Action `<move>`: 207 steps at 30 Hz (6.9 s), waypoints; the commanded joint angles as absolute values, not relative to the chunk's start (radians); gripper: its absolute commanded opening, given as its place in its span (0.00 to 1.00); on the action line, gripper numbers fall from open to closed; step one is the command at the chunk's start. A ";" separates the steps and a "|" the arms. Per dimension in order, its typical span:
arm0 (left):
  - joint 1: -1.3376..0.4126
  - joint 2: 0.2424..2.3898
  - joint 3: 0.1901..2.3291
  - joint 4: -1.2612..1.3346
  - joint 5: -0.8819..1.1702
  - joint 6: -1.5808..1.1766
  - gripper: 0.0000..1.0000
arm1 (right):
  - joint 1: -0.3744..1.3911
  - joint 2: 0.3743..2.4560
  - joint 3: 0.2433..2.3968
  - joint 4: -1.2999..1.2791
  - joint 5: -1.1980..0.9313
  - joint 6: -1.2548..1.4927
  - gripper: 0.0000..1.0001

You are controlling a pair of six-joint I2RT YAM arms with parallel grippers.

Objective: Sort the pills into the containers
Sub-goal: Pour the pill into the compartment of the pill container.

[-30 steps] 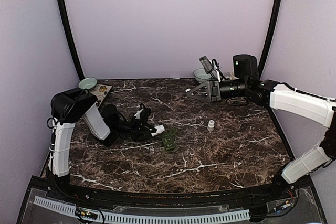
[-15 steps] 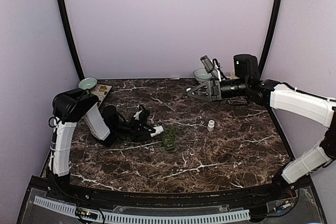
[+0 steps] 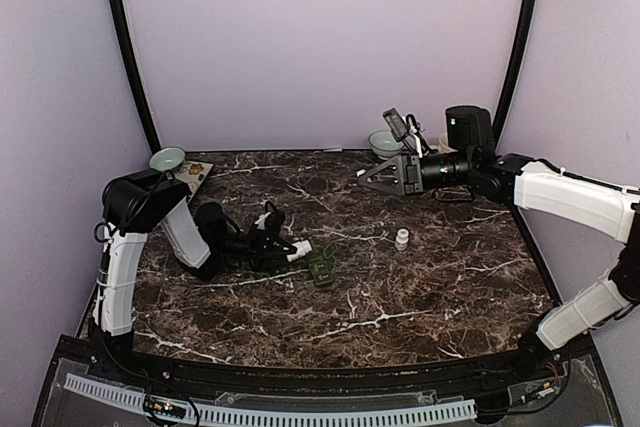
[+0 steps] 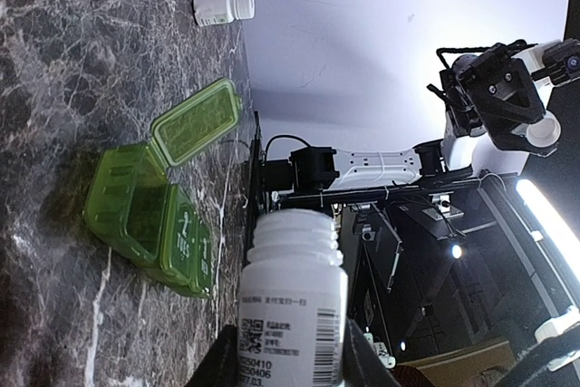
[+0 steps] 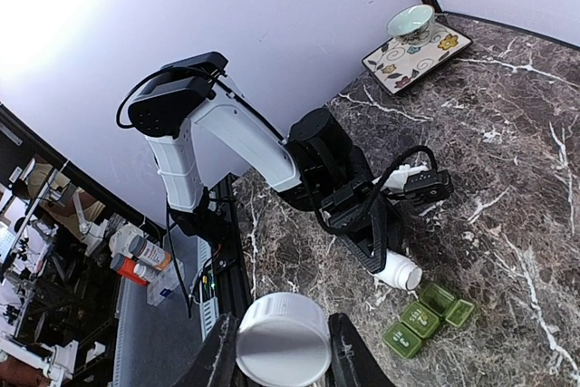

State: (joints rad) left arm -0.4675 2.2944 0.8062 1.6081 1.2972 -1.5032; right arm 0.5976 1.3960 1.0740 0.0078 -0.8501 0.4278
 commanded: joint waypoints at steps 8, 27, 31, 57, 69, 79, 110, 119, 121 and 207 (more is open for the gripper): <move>-0.461 2.237 0.820 1.548 1.280 -1.373 0.00 | 0.582 1.382 1.060 0.053 -0.867 0.428 0.24; -0.464 2.118 0.846 1.053 1.277 -1.023 0.00 | 0.579 1.381 1.060 0.054 -0.867 0.430 0.24; -0.471 2.098 0.870 0.916 1.281 -0.933 0.00 | 0.580 1.379 1.061 0.054 -0.867 0.430 0.24; -0.494 2.046 0.963 0.457 1.229 -0.621 0.00 | 0.576 1.363 1.039 0.073 -0.866 0.437 0.23; -0.495 2.040 1.009 0.322 1.201 -0.544 0.00 | 0.576 1.357 1.024 0.084 -0.864 0.439 0.23; -0.495 2.035 1.028 0.257 1.187 -0.502 0.00 | 0.574 1.355 1.019 0.089 -0.864 0.440 0.23; -0.495 2.022 1.118 -0.007 1.143 -0.346 0.00 | 0.575 1.343 1.000 0.099 -0.861 0.445 0.23; -0.500 2.022 1.137 -0.062 1.132 -0.311 0.00 | 0.575 1.342 1.000 0.098 -0.860 0.446 0.23; -0.502 2.023 1.145 -0.072 1.128 -0.305 0.00 | 0.574 1.342 0.999 0.100 -0.859 0.446 0.23; -0.545 2.086 1.377 -0.487 0.955 -0.092 0.00 | 0.575 1.338 0.980 0.103 -0.851 0.436 0.22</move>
